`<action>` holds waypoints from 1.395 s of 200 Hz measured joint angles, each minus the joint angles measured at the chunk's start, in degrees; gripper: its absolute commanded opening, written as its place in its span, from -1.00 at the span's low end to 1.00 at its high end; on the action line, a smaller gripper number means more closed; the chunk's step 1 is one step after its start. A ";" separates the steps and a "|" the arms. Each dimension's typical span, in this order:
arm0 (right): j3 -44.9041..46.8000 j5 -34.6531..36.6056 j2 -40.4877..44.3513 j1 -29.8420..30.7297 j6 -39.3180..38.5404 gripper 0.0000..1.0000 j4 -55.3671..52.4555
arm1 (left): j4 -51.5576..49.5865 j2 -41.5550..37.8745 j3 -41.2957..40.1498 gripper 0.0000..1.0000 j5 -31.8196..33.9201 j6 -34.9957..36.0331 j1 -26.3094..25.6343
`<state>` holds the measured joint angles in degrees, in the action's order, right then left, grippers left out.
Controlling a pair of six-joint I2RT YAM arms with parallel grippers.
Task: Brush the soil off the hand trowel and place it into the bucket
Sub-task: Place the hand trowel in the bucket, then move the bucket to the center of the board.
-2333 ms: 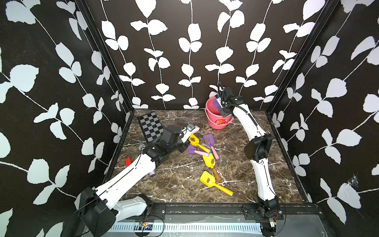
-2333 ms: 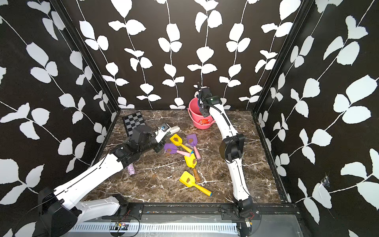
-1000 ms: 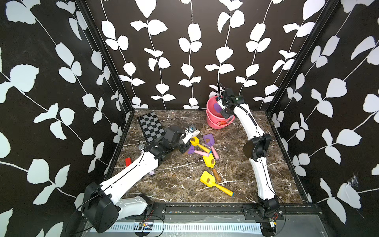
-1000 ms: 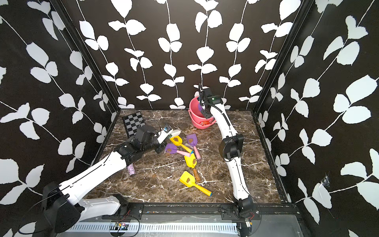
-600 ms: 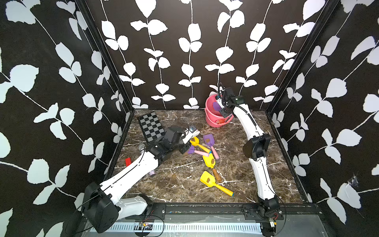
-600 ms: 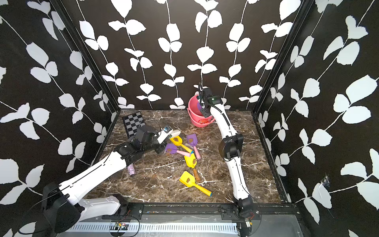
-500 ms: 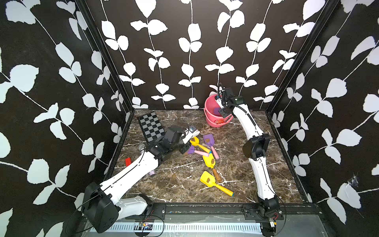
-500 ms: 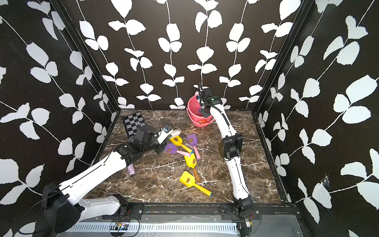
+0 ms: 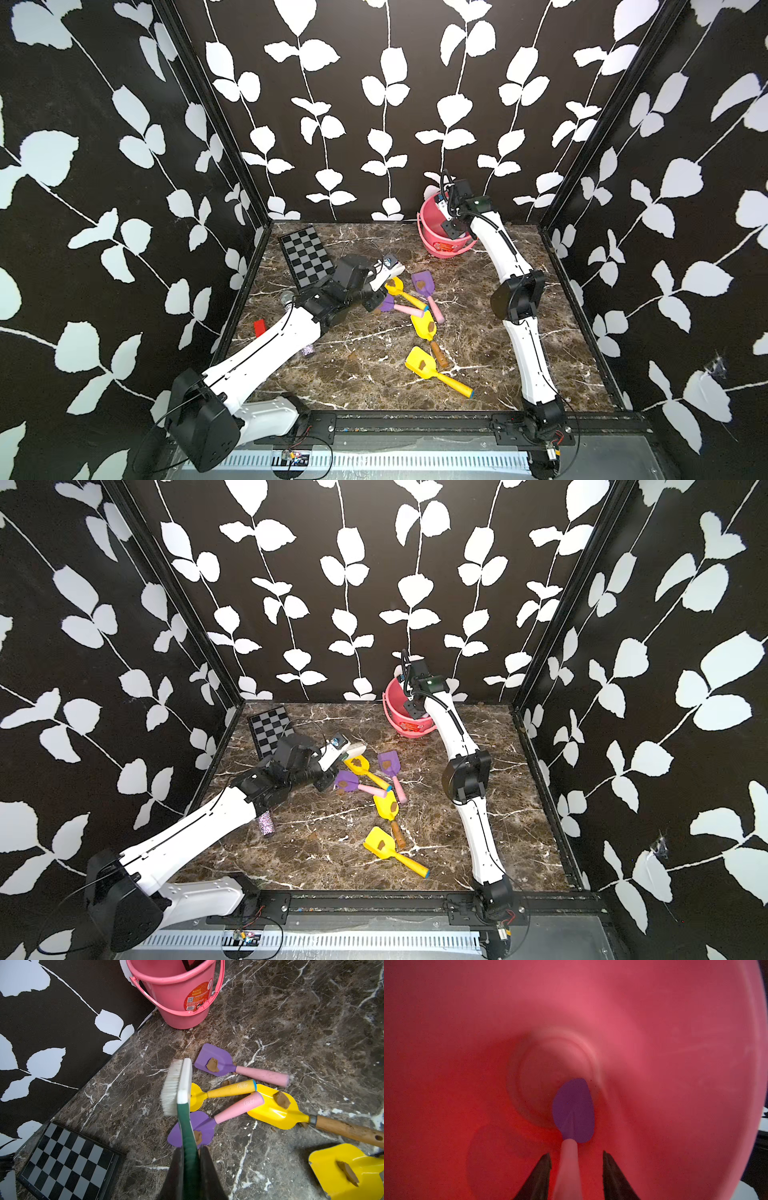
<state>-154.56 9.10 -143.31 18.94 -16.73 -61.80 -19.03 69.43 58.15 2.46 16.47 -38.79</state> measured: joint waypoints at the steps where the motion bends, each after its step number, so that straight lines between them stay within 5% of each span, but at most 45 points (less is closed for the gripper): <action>1: 0.00 -0.02 0.00 -0.02 -0.07 -0.06 0.04 | 0.00 0.02 0.00 -1.00 -0.02 0.00 0.00; 79: 2.93 -6.49 6.62 -2.16 7.32 0.20 3.54 | -0.02 0.00 0.00 -1.00 -0.11 -0.13 0.00; 151: 32.94 -12.15 26.93 -7.43 28.13 0.13 19.76 | 1.27 -0.02 0.02 -1.00 -3.56 -6.67 0.00; 234: 38.03 -13.70 20.55 -8.48 51.30 0.18 30.67 | 3.13 -0.13 0.66 -1.00 -7.50 -10.62 0.00; 279: 35.69 -12.83 16.92 -8.48 57.31 -0.08 31.10 | 3.08 -0.28 0.68 -1.00 -7.61 -10.69 0.00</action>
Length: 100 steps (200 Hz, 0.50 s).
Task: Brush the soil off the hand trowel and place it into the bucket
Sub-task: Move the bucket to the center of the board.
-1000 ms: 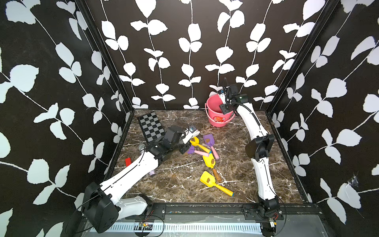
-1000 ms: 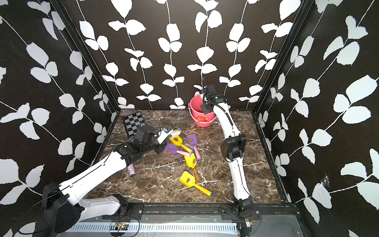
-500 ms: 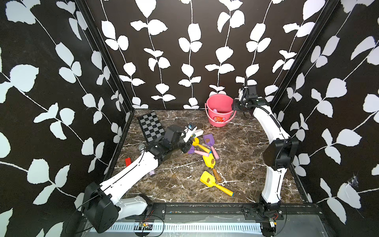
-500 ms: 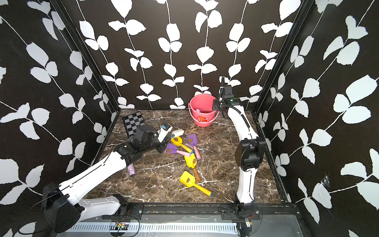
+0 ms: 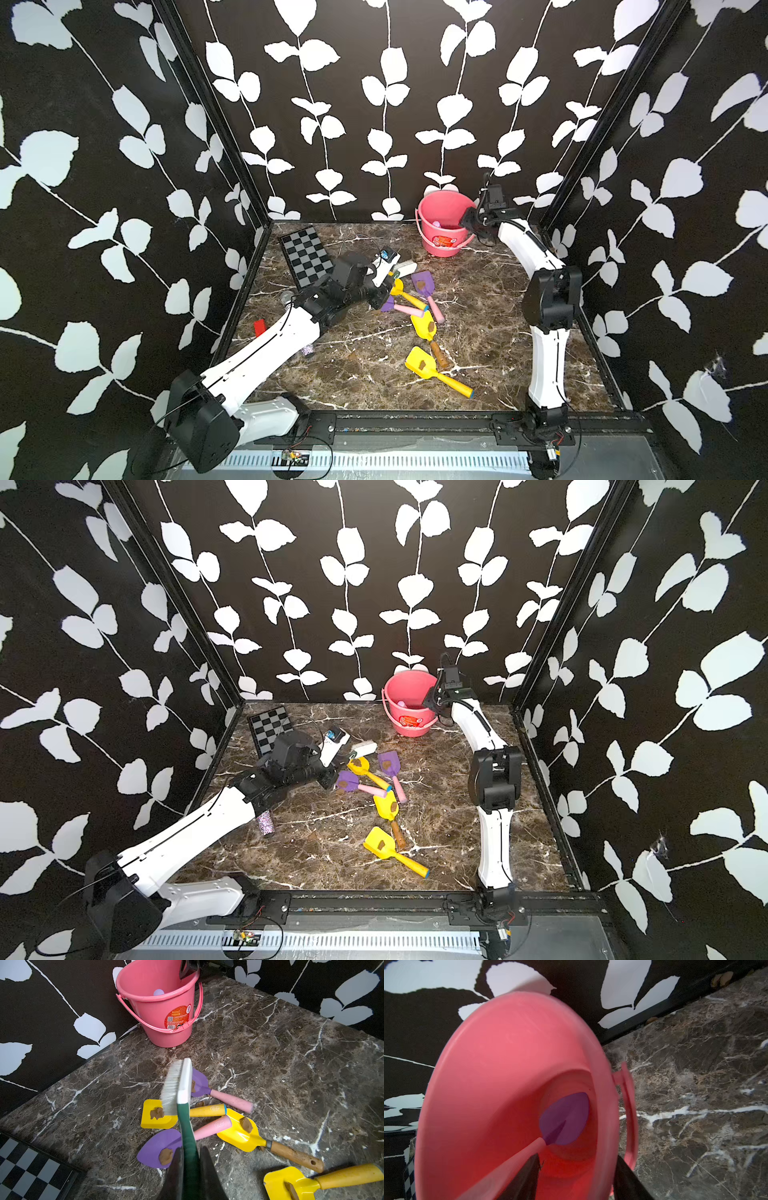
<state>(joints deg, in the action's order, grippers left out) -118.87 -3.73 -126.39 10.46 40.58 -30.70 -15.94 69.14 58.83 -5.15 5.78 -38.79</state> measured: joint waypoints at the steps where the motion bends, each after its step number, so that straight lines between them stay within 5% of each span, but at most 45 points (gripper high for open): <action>1: -0.04 0.02 -0.02 0.00 0.00 -0.09 0.00 | 0.00 0.00 0.00 -1.00 0.00 0.00 0.00; 41: -1.27 2.43 -0.37 0.00 3.61 -0.51 -0.63 | 0.00 0.00 0.00 -1.00 -0.04 -0.02 0.00; 100: -1.73 6.03 -0.28 -0.04 3.61 -0.84 -1.95 | 0.00 -1.36 0.00 -1.00 -0.07 0.02 0.00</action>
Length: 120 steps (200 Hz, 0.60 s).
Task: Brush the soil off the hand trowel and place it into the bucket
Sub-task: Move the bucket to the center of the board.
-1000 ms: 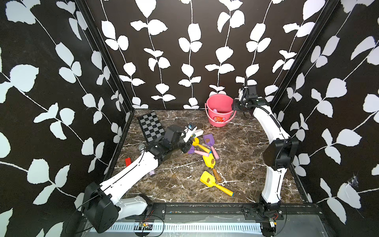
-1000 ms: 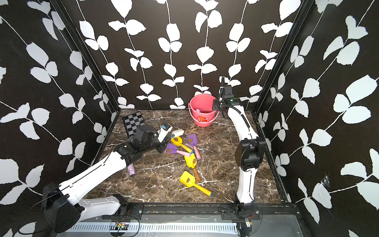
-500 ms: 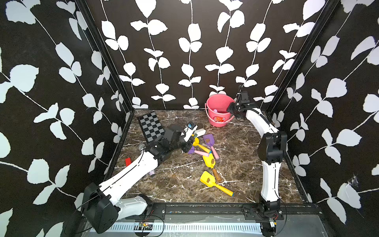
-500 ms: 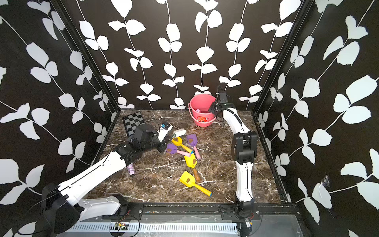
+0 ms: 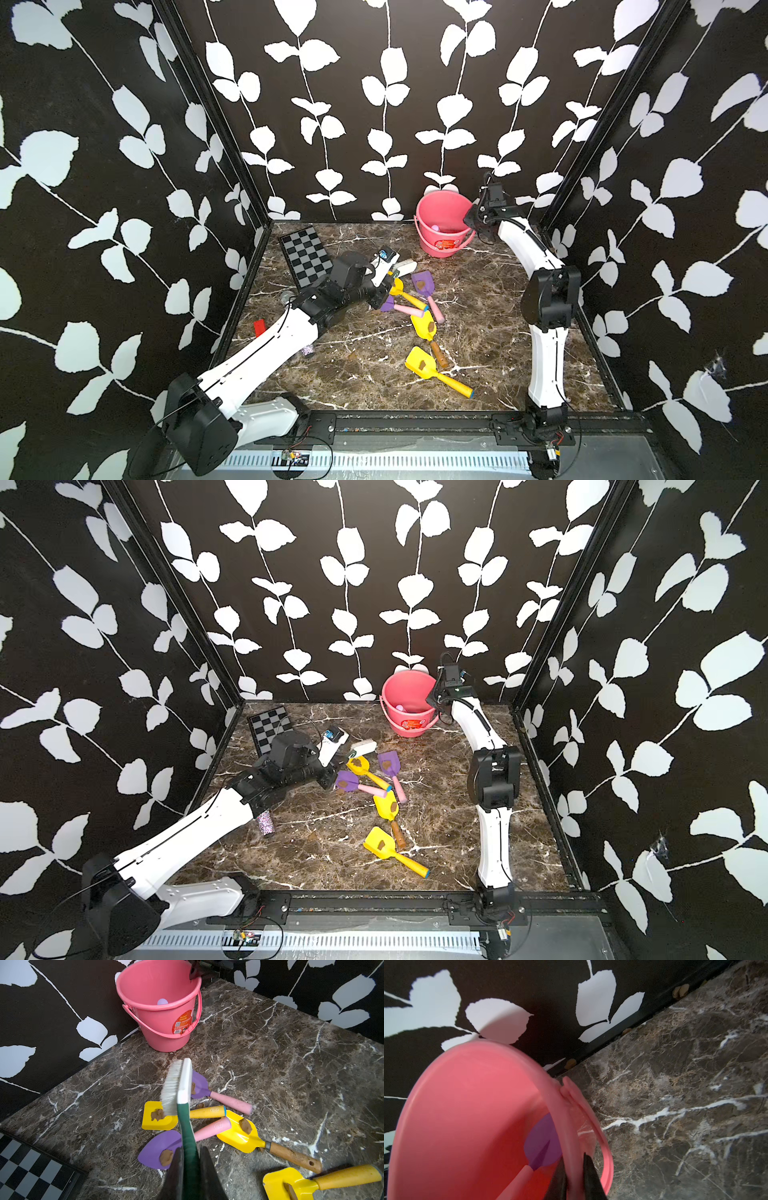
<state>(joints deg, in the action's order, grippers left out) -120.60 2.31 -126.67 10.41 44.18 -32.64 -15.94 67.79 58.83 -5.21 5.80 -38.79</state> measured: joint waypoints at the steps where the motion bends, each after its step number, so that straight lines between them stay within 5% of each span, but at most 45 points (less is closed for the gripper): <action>1: 0.02 0.09 0.04 0.00 -0.11 -0.84 -0.02 | 0.00 -0.02 0.00 -1.00 0.00 0.00 0.00; 48: 4.13 0.50 4.28 -0.50 -2.54 -0.92 -1.49 | -0.13 -1.66 0.00 -1.00 0.04 0.00 0.00; 120: 26.97 -5.09 22.91 -5.73 -5.42 -0.95 -0.09 | -0.44 -3.67 -1.22 -1.00 0.11 -0.02 0.00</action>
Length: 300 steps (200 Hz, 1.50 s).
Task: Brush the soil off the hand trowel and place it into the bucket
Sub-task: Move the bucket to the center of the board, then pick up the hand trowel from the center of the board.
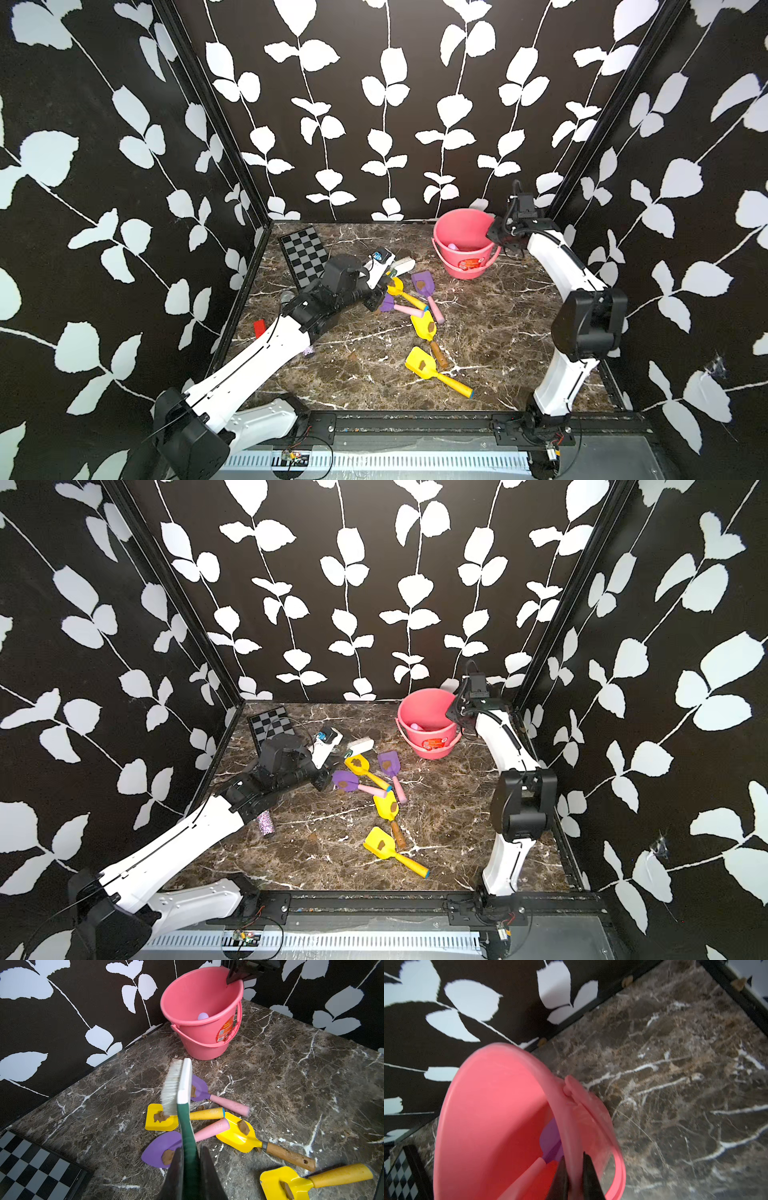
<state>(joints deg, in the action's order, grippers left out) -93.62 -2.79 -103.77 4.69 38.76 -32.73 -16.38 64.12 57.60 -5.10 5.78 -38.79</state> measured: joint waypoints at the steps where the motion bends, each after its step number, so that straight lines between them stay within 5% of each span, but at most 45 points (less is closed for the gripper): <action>1: 0.22 -0.07 0.15 -0.04 0.00 -0.95 0.07 | 0.00 0.00 0.00 -1.00 0.00 0.00 0.00; 64: 14.08 -4.37 7.54 -0.07 1.11 -0.85 6.67 | -0.02 0.02 -0.04 -1.00 0.00 0.00 0.00; 132: 14.80 -2.10 8.09 -0.07 -1.36 0.02 8.09 | -0.02 -0.35 -1.03 -1.00 0.31 -1.01 0.00; 169: 14.60 1.90 12.98 -0.04 -5.92 0.23 6.80 | -0.59 -2.21 -2.84 -1.00 1.40 -2.03 0.17; 202: 17.51 6.45 26.34 1.73 -12.39 0.29 6.84 | -2.43 -4.81 -3.39 -1.00 1.53 -3.43 1.44; 248: 29.97 8.72 43.67 22.05 -22.99 0.32 4.92 | -7.80 -6.08 -3.30 -1.00 0.02 -7.37 7.52; 300: 49.79 12.72 47.93 49.75 -19.98 0.51 1.36 | -10.67 -6.01 -2.97 -1.00 -0.50 -9.70 9.33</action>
<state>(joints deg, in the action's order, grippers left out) -43.83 9.93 -55.83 54.43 18.79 -31.38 -27.05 58.11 54.63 -5.61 -3.92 -29.45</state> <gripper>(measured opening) 0.723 0.118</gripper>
